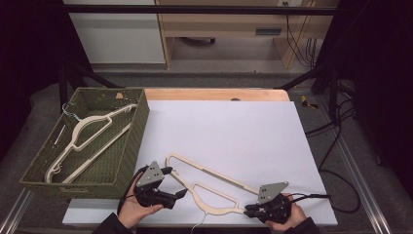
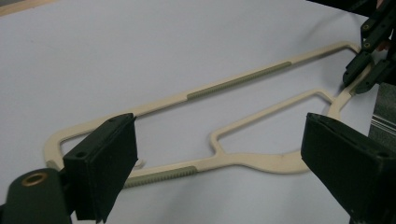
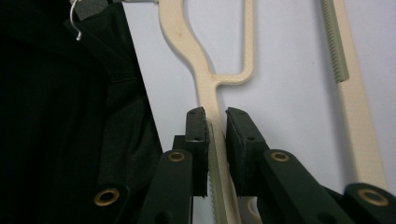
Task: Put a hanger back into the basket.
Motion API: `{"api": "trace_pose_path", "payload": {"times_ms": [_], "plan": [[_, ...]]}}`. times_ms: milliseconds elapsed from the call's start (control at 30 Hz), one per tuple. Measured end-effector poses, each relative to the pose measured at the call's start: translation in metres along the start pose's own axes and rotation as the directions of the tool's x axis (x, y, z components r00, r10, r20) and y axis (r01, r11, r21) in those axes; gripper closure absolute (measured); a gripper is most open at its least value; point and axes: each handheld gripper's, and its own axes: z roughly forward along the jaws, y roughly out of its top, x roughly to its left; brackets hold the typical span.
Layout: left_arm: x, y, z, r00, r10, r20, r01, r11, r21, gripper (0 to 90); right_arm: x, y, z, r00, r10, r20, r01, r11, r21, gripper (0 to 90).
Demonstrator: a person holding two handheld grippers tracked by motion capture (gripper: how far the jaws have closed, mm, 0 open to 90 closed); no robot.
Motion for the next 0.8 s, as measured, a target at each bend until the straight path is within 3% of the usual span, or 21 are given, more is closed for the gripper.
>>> {"api": "trace_pose_path", "payload": {"times_ms": [167, 400, 600, 700, 800], "plan": [[-0.016, 0.003, 0.014, 0.9981, 0.036, 0.050, -0.038, 0.9989, 0.028, 11.6, -0.001, 0.004, -0.009, 1.0000, 0.008, -0.003, -0.008, 0.9991, -0.043, 79.7], [-0.035, 0.004, 0.031, 0.9922, 0.085, 0.091, -0.092, 0.9934, 0.069, 11.7, 0.000, 0.004, -0.002, 0.9999, 0.012, 0.002, -0.012, 0.9998, -0.014, 79.5], [-0.031, 0.003, 0.027, 0.9947, 0.068, 0.077, -0.072, 0.9960, 0.052, 12.0, 0.001, 0.001, 0.003, 0.9998, 0.005, 0.021, -0.005, 0.9999, -0.010, 78.6], [-0.027, 0.002, 0.023, 0.9964, 0.053, 0.066, -0.056, 0.9977, 0.039, 12.2, 0.003, -0.003, 0.004, 0.9992, -0.021, 0.034, 0.022, 0.9996, -0.018, 72.1], [-0.023, 0.002, 0.020, 0.9972, 0.044, 0.060, -0.046, 0.9985, 0.031, 12.2, 0.006, -0.005, 0.003, 0.9980, -0.031, 0.055, 0.031, 0.9995, -0.007, 73.8]]}}
